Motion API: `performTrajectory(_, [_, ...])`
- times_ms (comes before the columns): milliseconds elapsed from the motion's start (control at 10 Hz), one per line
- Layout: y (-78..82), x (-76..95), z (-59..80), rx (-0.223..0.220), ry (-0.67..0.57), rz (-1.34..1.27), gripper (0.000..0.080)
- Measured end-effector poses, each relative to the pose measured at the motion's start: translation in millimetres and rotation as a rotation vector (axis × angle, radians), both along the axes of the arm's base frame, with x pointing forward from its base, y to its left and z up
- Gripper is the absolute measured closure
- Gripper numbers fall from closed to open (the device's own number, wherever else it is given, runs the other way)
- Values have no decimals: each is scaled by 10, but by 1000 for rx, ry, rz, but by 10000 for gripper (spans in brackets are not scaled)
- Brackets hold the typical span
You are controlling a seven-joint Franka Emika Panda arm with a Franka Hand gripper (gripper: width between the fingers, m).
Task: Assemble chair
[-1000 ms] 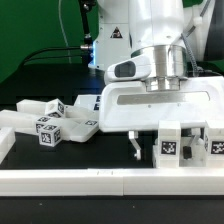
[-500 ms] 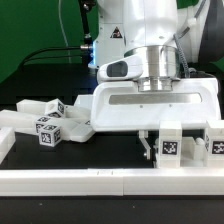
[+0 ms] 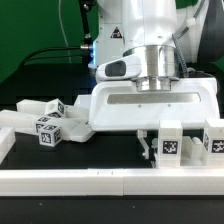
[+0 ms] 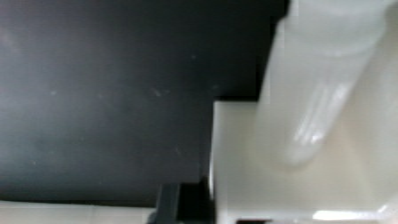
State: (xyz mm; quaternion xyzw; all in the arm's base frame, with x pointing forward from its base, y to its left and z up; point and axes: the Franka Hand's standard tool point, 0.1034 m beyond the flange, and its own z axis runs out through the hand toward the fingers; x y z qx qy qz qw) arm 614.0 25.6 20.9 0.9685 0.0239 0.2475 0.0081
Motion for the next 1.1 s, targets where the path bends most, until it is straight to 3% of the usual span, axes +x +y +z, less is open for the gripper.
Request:
performTrajectory(300, [-114, -156, 341, 32, 79, 0, 770])
performTrajectory(400, [-42, -214, 447, 92, 198, -5, 770])
performTrajectory(500, [-28, -261, 584, 118, 274, -10, 770])
performTrajectory(600, [-32, -347, 727, 128, 409, -4, 770])
performTrajectory(700, [-77, -319, 859, 113, 510, -1, 770])
performTrajectory(900, [-37, -223, 918, 99, 637, 12, 770])
performTrajectory(1100, [-9, -295, 884, 114, 788, 24, 770])
